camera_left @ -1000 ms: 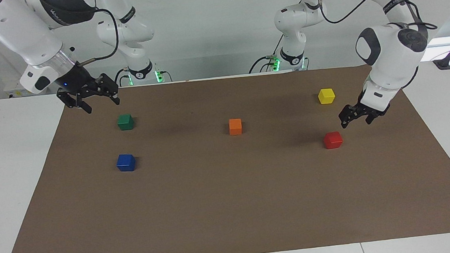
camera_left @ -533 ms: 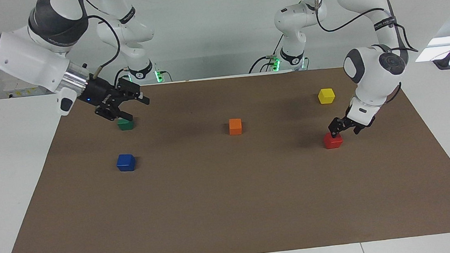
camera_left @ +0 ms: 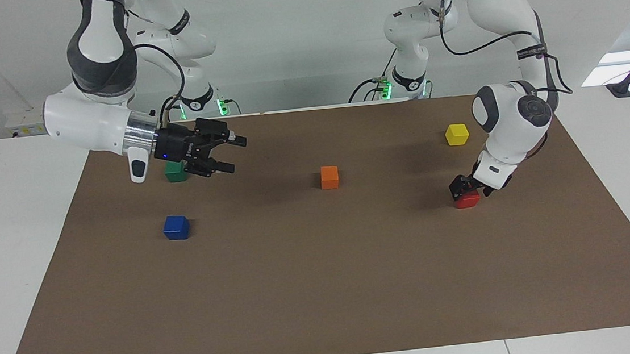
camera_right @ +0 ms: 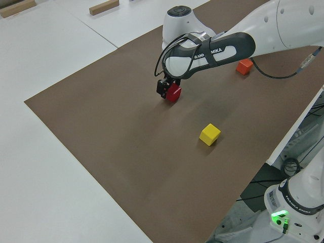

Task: Transfer red block to right arm and stack on blue block
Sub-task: 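Reach the left gripper to the red cube while the right gripper advances, then grasp the red cube with the left gripper and lift it, then carry the red cube toward the right gripper while the right gripper approaches, then close the right gripper on the red cube and open the left gripper, then carry the red cube above the blue cube while the left gripper withdraws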

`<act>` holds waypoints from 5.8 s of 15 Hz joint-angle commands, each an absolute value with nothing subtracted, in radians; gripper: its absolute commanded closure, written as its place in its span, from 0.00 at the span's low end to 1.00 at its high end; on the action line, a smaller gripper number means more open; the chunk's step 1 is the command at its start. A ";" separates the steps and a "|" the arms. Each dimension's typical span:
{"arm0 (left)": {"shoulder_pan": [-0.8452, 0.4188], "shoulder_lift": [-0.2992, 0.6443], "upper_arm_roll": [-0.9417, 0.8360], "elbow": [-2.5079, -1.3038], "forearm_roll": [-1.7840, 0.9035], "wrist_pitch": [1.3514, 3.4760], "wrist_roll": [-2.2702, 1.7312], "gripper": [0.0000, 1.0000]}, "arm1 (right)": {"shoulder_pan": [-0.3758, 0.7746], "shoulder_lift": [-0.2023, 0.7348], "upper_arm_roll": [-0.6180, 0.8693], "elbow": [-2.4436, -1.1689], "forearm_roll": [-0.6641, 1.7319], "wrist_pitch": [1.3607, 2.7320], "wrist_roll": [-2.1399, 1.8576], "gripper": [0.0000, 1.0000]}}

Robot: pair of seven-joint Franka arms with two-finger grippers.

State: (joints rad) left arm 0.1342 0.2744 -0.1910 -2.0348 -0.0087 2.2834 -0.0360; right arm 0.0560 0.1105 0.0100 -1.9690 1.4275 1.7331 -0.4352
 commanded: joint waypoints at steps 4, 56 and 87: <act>0.129 0.267 -0.184 -2.029 -0.001 2.273 -0.058 1.00 | 0.104 0.290 0.021 -2.002 1.811 1.453 -0.610 0.00; -0.230 -0.190 -0.225 -2.048 -0.951 2.198 -1.839 1.00 | 0.362 0.402 0.028 -1.991 2.243 1.437 -0.769 1.00; 0.112 0.057 -0.215 -1.627 0.075 1.557 -0.305 0.00 | 0.035 -0.014 0.018 -1.761 0.288 1.671 -0.020 1.00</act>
